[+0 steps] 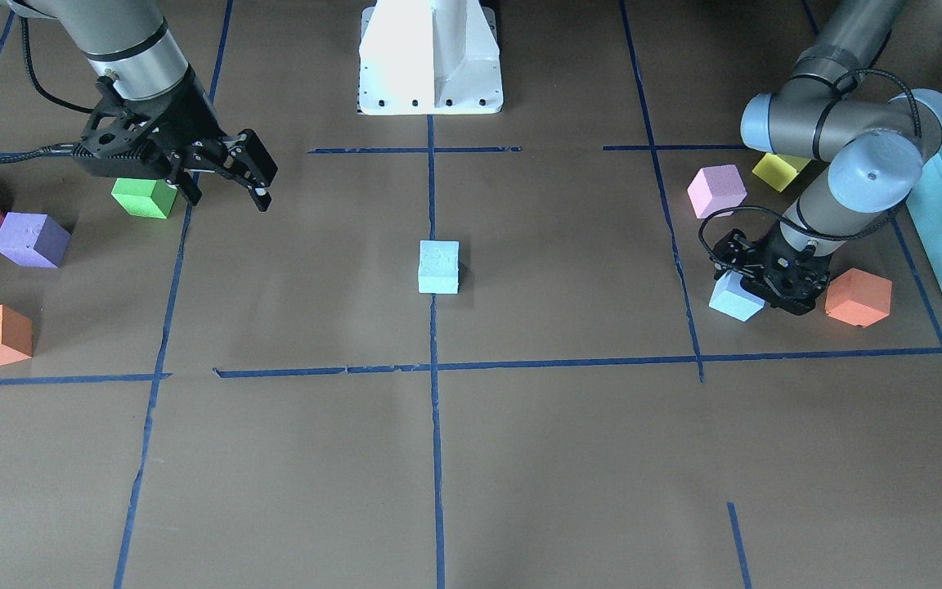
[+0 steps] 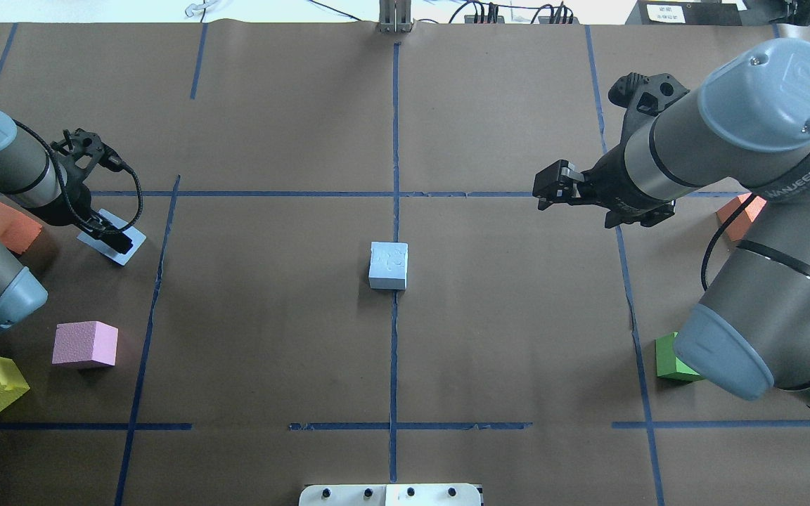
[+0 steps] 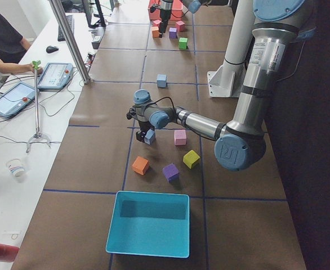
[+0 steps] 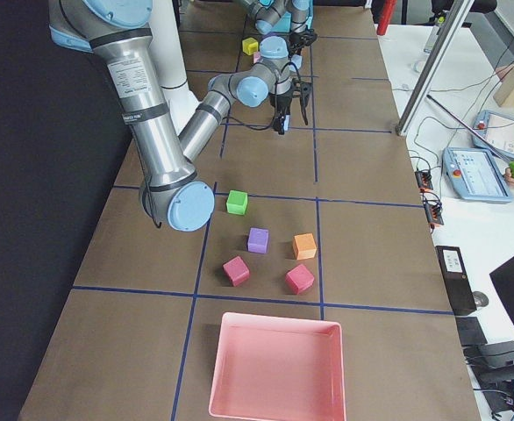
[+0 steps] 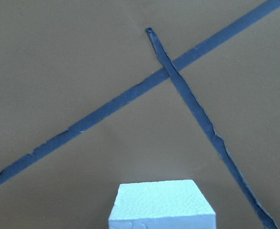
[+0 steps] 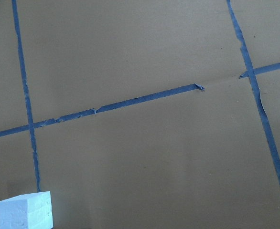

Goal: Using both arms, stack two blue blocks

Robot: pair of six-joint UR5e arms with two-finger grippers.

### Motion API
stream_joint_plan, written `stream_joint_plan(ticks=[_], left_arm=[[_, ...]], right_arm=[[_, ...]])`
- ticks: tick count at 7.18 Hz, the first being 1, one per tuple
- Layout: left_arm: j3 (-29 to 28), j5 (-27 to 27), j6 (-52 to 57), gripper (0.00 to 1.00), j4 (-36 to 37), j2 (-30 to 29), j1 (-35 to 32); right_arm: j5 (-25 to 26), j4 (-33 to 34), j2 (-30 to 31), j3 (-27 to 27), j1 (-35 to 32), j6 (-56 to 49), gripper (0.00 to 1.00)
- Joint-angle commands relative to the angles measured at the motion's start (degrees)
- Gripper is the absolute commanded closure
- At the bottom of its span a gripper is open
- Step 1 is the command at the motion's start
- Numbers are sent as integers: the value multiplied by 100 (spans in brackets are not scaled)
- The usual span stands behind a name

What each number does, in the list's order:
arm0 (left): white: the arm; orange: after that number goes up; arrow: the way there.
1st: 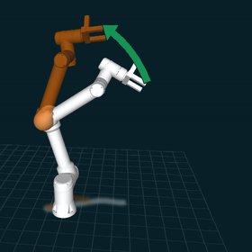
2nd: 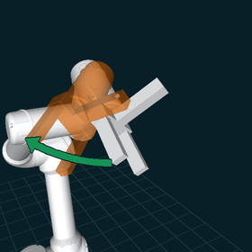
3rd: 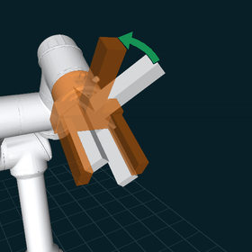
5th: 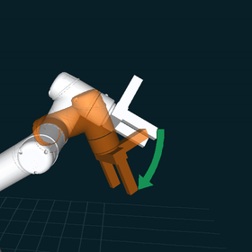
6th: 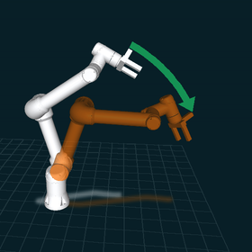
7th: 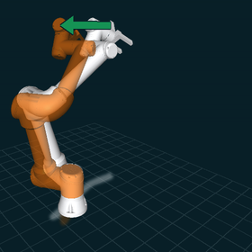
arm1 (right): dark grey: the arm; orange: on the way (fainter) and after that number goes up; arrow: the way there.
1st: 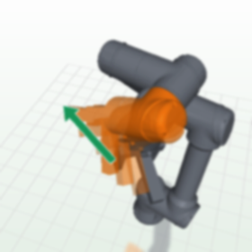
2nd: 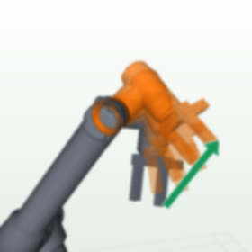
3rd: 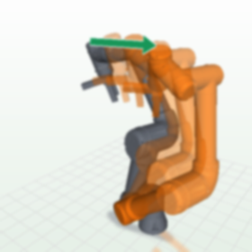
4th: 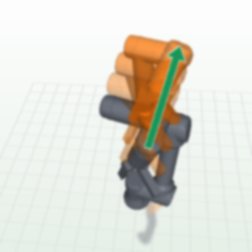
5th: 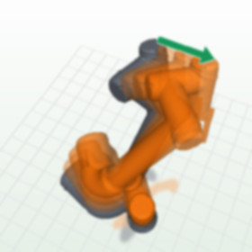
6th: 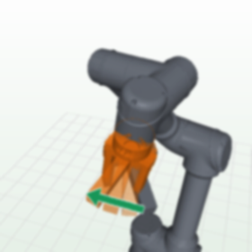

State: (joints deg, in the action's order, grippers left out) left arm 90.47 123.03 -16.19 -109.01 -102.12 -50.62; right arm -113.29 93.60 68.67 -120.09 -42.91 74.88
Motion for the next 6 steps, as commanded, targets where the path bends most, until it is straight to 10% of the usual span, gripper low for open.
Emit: stream_joint_plan(ticks=[1,3,4,6], left_arm=[[-73,1,-25,0,-15,-1,69],[-74,-7,27,20,-24,-1,96],[-74,1,2,53,-16,-27,96],[83,10,-77,90,2,-45,79]], right_arm=[[9,0,-3,38,20,0,0],[9,0,-3,56,37,0,0],[9,0,6,56,46,9,0],[18,0,6,56,81,35,0]])
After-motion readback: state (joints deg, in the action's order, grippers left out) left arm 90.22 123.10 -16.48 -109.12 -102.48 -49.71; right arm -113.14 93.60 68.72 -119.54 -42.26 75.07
